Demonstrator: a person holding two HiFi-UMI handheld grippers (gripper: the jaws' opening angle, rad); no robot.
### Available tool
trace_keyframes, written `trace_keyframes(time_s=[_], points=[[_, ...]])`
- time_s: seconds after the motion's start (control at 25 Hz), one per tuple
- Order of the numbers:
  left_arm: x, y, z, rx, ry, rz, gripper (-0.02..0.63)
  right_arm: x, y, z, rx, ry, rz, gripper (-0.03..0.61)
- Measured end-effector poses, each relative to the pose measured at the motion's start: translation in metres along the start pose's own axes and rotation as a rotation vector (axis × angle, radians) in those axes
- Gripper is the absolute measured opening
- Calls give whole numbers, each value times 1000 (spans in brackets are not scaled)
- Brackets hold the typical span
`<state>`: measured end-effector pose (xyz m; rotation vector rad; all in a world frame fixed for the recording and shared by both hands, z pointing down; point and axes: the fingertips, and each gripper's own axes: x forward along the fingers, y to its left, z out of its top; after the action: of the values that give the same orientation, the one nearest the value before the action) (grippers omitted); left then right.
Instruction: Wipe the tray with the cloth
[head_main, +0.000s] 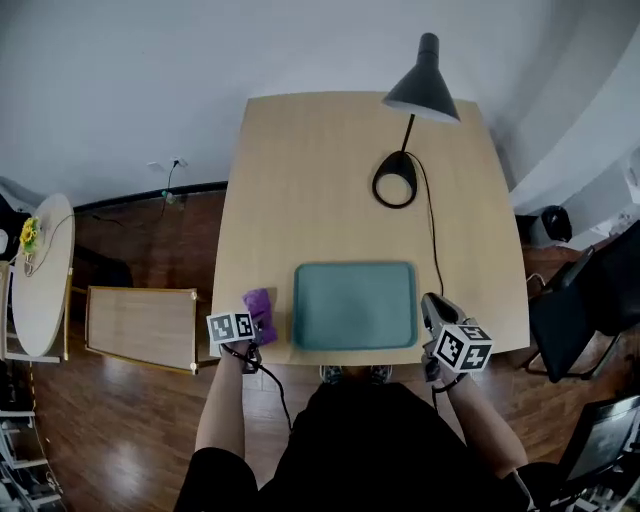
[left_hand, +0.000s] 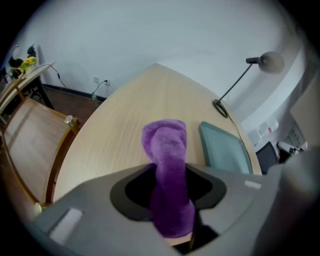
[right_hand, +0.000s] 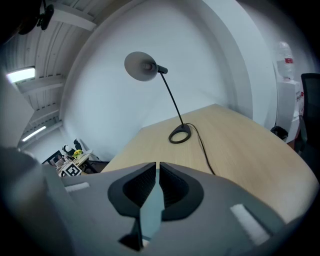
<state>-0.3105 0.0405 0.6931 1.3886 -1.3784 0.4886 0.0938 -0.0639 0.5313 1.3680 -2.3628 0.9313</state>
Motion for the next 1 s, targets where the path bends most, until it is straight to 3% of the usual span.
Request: trace_keyframes(time_s=[0.08,0.28,0.36,0.48,0.64,0.84,1.0], points=[[-15,1,12,8,-64,19,239,1,4,2,4,-2,7,25],[-85,-19,43,42,-285,69,262,-2,11,19,7,-34,18,25],[-119,-53,53,105,-355,27,248,-3,16,27,-8,-43,26,25],[-162,-127,73,251,-486,-96,171,-7,31,46,-22,-86,52,25],[-194,-229,89,389,-638,-290,169,-25,71,92,-114,-233,107,17],[-214,-303,91,586,-807,-301,169,-60,130,142,-328,-466,162,5],[-214,-319,85,612,-802,-340,169,-72,150,148,-416,-523,180,5]])
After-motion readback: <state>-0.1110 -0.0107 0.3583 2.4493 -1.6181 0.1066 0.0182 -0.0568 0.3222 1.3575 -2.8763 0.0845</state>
